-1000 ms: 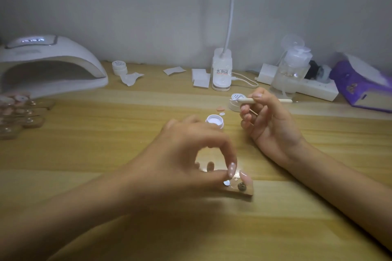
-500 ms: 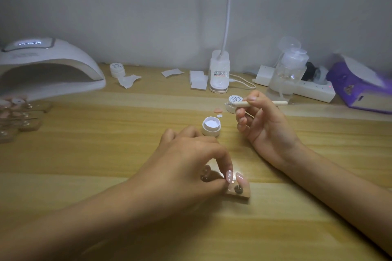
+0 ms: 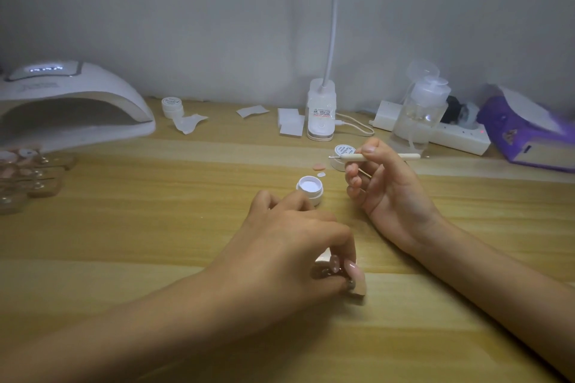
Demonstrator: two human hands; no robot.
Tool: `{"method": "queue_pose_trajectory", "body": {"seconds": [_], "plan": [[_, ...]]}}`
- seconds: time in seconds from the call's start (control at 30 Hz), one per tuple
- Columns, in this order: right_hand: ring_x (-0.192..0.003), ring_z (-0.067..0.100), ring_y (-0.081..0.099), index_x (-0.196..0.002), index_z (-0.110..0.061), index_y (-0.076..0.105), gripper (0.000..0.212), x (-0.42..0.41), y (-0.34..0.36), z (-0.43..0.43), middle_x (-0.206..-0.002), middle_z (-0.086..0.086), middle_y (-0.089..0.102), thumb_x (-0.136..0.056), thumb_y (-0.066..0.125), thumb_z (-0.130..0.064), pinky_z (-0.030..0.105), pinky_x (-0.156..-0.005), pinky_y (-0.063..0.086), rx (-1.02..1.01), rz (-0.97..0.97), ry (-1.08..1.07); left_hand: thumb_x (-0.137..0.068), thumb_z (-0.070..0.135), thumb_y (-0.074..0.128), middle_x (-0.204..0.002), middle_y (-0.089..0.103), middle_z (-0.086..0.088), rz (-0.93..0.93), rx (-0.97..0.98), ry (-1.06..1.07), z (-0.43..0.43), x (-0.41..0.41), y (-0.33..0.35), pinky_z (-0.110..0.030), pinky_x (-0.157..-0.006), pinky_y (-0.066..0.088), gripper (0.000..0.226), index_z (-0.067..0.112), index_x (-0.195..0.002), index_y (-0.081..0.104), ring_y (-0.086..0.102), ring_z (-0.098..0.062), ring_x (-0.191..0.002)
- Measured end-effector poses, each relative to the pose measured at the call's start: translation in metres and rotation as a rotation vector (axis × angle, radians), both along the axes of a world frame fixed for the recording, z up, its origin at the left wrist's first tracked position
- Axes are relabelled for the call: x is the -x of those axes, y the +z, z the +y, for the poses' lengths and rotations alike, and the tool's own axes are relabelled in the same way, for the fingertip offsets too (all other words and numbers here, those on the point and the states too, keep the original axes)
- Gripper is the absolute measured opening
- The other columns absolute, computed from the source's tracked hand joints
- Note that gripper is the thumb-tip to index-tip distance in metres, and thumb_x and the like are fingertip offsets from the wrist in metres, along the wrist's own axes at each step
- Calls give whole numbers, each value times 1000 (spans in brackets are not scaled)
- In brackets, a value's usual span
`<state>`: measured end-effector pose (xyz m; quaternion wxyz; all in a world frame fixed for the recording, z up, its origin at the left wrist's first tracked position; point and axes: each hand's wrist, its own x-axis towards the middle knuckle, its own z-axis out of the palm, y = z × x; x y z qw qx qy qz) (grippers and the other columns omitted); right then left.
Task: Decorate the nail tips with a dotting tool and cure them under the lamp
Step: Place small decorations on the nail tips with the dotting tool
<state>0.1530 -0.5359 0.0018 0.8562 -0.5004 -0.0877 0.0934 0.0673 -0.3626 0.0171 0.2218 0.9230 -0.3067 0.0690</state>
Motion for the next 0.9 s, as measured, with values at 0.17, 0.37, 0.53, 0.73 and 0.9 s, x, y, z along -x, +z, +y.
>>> {"method": "queue_pose_trajectory", "body": {"seconds": [0.17,0.37,0.53,0.73,0.9], "plan": [[-55,5,54,-63,-24,53,16,0,0,0,-65,0,58,-78,59,-23,15,-51,47,5,1,-5,-85,53,61,-88,59,27,-4,10,-20,-2,1,1,-28,-88,23,17,37,-89,59,39,2,-98],[-56,5,55,-64,-23,53,16,0,0,1,-66,0,58,-79,59,-23,14,-51,47,6,7,-5,-87,54,61,-86,55,26,-59,-18,-19,-6,0,4,-31,-86,23,19,36,-90,58,42,-1,-100],[-56,4,55,-63,-24,53,17,1,1,0,-66,-1,58,-79,59,-22,14,-51,47,0,16,-13,-83,45,60,-78,63,21,-199,-79,-15,-9,2,5,-34,-80,34,15,32,-78,62,56,-9,-91],[-55,4,55,-70,-20,47,15,1,1,1,-67,0,58,-80,58,-20,13,-50,47,-27,52,-27,-84,34,60,-70,67,18,-448,-24,-104,-12,16,13,-31,-83,30,13,28,-74,64,60,-8,-77],[-60,7,54,-67,-22,50,14,3,2,0,-66,0,57,-79,58,-22,19,-59,46,0,32,-9,-80,30,70,-81,70,20,-316,91,-66,5,-1,35,-40,-83,36,5,31,-82,66,63,-3,-81]]}}
